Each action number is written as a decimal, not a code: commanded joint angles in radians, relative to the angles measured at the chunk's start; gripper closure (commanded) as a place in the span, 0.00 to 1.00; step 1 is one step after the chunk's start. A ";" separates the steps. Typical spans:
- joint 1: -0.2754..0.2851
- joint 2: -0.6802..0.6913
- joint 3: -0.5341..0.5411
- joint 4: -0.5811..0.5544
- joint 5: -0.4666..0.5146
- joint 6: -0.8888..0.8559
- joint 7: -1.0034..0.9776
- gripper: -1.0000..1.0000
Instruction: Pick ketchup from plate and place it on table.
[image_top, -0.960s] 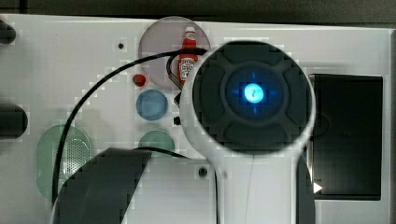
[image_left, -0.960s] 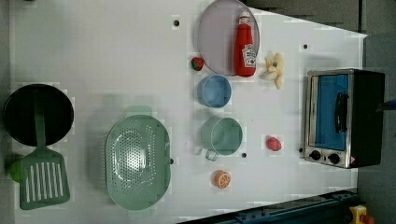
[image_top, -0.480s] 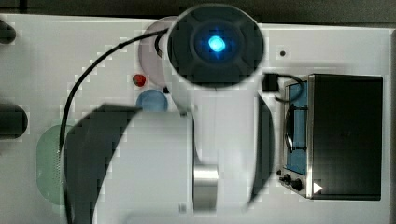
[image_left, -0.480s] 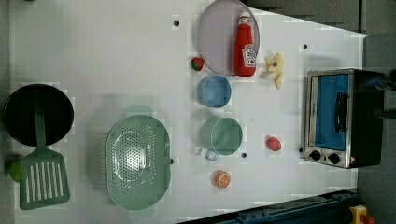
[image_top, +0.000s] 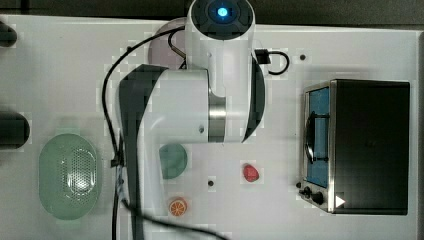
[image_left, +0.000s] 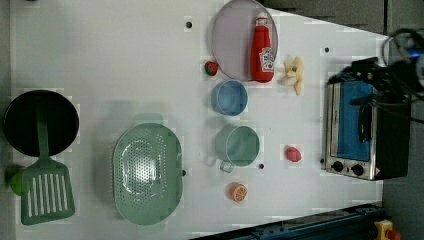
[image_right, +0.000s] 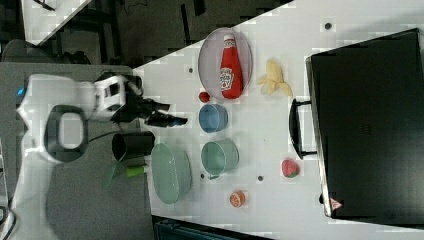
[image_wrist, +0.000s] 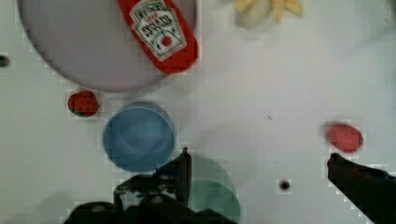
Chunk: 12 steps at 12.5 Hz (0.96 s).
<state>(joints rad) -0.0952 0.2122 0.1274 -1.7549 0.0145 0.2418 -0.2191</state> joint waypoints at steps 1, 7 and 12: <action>0.008 0.061 -0.002 0.005 0.000 0.137 -0.230 0.00; 0.022 0.243 -0.002 0.007 -0.002 0.419 -0.496 0.00; 0.038 0.372 -0.002 0.010 -0.007 0.551 -0.496 0.00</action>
<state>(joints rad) -0.0736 0.5830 0.1222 -1.7539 0.0124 0.7866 -0.6641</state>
